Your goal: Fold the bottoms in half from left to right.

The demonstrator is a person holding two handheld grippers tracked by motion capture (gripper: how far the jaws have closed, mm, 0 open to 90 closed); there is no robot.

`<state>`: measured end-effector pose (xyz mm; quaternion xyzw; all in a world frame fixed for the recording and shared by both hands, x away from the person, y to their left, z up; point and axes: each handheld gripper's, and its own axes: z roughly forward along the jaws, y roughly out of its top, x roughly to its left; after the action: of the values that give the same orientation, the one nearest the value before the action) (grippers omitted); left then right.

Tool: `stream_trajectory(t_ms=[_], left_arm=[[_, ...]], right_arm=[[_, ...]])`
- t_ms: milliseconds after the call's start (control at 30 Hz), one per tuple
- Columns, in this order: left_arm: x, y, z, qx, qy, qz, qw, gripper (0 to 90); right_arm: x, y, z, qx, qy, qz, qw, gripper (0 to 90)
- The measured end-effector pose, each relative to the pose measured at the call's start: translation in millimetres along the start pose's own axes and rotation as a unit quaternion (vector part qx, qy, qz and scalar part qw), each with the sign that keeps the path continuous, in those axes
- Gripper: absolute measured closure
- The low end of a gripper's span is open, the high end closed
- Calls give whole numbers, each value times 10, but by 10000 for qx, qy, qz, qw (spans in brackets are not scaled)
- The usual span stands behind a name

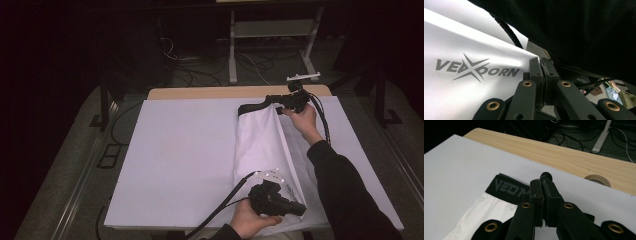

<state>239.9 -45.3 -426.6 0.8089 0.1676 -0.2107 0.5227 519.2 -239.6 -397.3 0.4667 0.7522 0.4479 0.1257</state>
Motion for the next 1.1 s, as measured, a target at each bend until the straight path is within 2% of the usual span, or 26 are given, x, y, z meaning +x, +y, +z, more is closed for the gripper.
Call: stream_trajectory(t_ms=[367, 633, 933, 1100], left_arm=[[19, 70, 225, 190, 66, -23, 9998, 874], [59, 94, 373, 344, 152, -175, 9991, 874], [97, 123, 511, 479, 184, -256, 9984, 874], [111, 121, 576, 558, 206, -315, 9977, 875]], right_arm=[[-98, -45, -50, 94, -145, -59, 9998, 856], [-139, -84, -26, 168, -219, -329, 9991, 856], [-185, -114, -21, 217, -200, -407, 9987, 856], [-204, -118, -54, 188, -270, -529, 9981, 856]])
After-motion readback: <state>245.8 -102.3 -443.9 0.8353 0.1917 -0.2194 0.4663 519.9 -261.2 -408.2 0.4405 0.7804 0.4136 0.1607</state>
